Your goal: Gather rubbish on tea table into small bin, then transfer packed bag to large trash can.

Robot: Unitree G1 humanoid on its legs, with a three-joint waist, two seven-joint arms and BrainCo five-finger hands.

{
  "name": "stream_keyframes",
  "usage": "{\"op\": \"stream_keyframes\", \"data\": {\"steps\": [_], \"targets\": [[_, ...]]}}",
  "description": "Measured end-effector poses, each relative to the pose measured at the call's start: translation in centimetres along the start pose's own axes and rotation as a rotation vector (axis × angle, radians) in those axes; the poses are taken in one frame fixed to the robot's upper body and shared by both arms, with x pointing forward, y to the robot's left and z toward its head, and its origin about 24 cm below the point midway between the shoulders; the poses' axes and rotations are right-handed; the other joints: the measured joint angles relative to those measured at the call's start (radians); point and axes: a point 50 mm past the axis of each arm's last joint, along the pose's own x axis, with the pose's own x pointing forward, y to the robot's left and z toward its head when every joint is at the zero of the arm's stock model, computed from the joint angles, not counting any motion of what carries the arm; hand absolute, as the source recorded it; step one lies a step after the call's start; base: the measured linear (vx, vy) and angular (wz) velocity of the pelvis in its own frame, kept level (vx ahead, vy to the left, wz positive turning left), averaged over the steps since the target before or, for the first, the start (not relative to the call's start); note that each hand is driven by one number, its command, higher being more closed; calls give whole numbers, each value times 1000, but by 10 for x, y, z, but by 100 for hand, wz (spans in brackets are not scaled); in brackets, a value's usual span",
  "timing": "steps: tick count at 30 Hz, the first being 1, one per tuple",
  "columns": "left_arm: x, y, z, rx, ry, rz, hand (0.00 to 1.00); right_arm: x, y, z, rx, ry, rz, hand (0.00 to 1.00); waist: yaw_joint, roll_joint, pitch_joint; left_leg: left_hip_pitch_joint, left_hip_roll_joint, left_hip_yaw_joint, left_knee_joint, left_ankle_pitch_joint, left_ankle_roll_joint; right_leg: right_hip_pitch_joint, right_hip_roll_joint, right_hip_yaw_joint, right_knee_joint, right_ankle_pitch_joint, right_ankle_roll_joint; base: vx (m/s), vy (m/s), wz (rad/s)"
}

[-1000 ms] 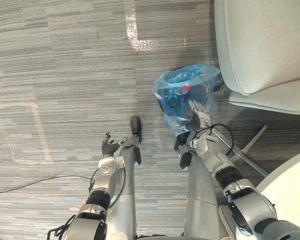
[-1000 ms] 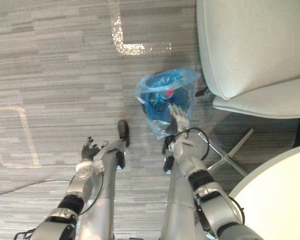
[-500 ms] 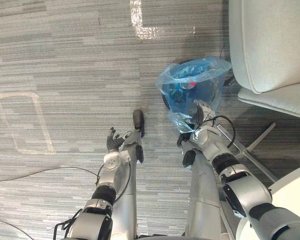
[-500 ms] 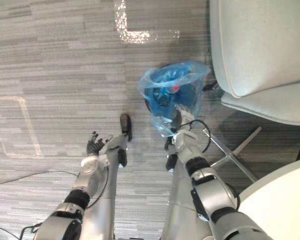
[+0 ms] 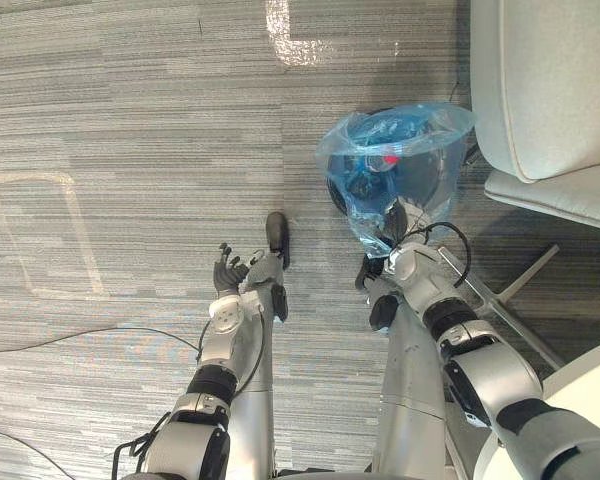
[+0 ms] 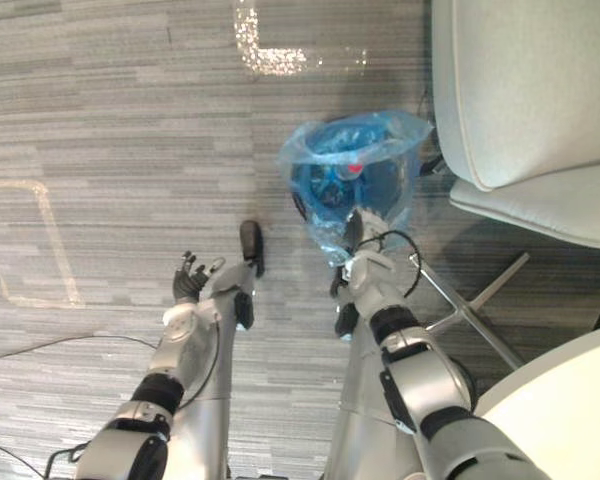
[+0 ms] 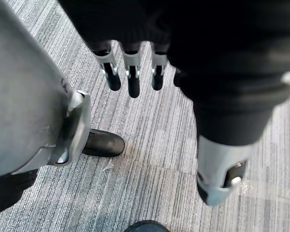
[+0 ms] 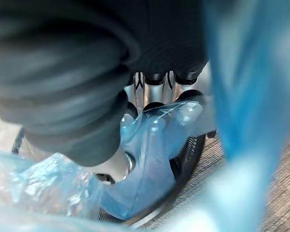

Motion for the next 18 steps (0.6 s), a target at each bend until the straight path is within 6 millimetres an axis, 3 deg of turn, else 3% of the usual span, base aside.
{"op": "stream_keyframes", "data": {"steps": [11, 15, 18], "targets": [[2, 4, 5, -23, -13, 19, 0, -1, -10, 15, 118, -54, -64, 100, 0, 6, 16, -1, 15, 1, 24, -7, 1, 3, 9, -1, 4, 1, 0, -41, -3, -4], [3, 6, 5, -13, -6, 24, 0, -11, -5, 16, 195, -73, -62, 100, 0, 3, 22, 15, 33, -4, 43, -15, 3, 38, 24, -10, -5, 8, -4, -39, -5, -10], [-1, 13, -7, 11, 45, 36, 0, -26, 7, 13, 259, -65, -34, 100, -1, 1, 26, 85, 48, -4, 46, -40, 1, 121, 39, -14, -35, 12, -3, -40, -7, -19]]}}
